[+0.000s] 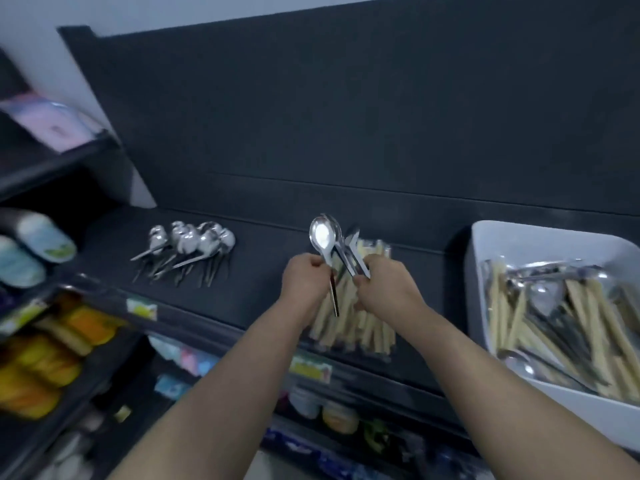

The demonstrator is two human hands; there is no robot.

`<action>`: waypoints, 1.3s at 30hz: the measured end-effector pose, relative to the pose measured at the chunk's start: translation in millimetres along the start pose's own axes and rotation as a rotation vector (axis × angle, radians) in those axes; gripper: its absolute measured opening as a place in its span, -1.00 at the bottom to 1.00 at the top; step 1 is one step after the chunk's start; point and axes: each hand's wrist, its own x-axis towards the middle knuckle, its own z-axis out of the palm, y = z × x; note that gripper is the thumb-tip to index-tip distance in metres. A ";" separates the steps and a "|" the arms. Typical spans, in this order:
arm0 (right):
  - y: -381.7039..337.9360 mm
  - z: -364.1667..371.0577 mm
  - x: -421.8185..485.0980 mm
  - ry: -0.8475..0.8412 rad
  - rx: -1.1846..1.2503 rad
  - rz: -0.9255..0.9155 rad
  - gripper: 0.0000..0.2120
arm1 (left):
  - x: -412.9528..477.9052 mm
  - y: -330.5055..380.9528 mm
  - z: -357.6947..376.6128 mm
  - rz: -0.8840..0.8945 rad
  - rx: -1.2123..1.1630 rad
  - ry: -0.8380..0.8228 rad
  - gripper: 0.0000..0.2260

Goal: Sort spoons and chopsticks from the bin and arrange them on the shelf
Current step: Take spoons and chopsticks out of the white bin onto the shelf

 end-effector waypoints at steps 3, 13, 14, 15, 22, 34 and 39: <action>-48.8 59.5 12.1 -0.052 -0.006 0.020 -0.92 | 18.2 -41.1 -63.5 -0.056 0.030 0.030 -0.78; -149.4 182.4 58.3 -0.184 0.064 0.101 -0.93 | 81.6 -125.7 -203.8 -0.155 0.151 0.076 -0.82; -152.4 188.1 64.8 -0.185 0.063 0.114 -0.94 | 87.3 -131.2 -211.0 -0.161 0.153 0.078 -0.81; -155.4 193.1 71.3 -0.187 0.060 0.124 -0.95 | 92.5 -135.4 -217.2 -0.172 0.158 0.075 -0.81; -171.4 220.1 124.5 -0.132 0.052 0.049 -0.89 | 140.5 -141.3 -242.5 -0.240 0.129 0.100 -0.83; -200.2 241.7 167.8 -0.258 -0.476 -0.207 -0.59 | 198.7 -127.6 -266.4 -0.124 0.489 0.184 -0.78; -204.3 258.8 171.0 -0.316 -0.502 -0.296 -0.63 | 215.2 -135.2 -280.4 -0.029 0.544 0.143 -0.81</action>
